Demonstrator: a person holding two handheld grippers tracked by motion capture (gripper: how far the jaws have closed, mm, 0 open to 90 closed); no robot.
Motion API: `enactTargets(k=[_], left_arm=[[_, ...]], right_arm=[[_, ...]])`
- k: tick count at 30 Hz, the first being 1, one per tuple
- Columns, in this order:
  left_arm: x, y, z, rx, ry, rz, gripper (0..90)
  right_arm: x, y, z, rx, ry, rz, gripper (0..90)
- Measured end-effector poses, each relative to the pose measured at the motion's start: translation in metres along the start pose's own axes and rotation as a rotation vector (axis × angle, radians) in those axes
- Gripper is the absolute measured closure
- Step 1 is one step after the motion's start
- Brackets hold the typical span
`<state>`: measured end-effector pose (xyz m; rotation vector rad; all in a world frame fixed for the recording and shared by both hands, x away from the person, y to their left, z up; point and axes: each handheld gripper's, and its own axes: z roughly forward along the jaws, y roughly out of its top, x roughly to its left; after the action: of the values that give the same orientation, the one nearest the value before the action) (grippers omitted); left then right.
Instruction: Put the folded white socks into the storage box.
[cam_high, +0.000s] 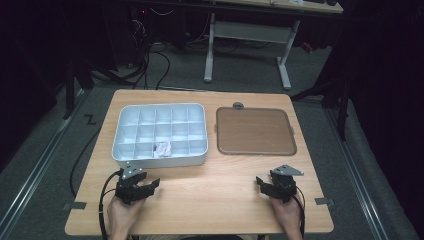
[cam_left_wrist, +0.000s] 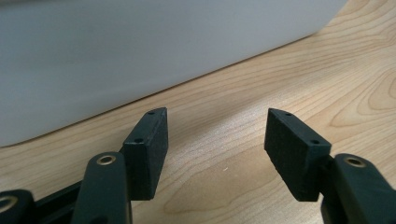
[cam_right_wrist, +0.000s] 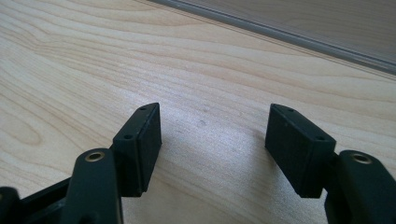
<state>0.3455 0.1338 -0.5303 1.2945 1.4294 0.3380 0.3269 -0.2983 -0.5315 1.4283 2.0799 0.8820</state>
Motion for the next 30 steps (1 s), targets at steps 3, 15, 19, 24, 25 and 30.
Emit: enactTargets(k=[3, 15, 19, 24, 25, 30], left_arm=[[0.0, -0.002, 0.002, -0.003, 0.002, 0.004, 40.0], [0.001, -0.01, 0.008, -0.009, 0.026, 0.042, 38.9], [0.001, -0.012, 0.009, -0.023, 0.027, 0.054, 38.3], [-0.001, -0.017, 0.011, -0.035, 0.033, 0.098, 35.7], [-0.002, -0.017, 0.011, -0.034, 0.033, 0.1, 35.2], [-0.003, -0.019, 0.011, -0.034, 0.037, 0.11, 33.5]], right_arm=[[0.0, 0.0, 0.0, 0.0, 0.0, 0.0, 36.5], [0.0, 0.0, 0.0, 0.0, 0.0, -0.001, 36.5], [0.0, 0.0, 0.0, 0.0, 0.0, -0.001, 36.5], [0.0, 0.0, 0.0, 0.0, 0.0, 0.0, 36.5], [0.0, 0.0, 0.0, 0.0, 0.0, 0.0, 36.5], [0.0, 0.0, 0.0, 0.0, 0.0, 0.0, 36.5]])
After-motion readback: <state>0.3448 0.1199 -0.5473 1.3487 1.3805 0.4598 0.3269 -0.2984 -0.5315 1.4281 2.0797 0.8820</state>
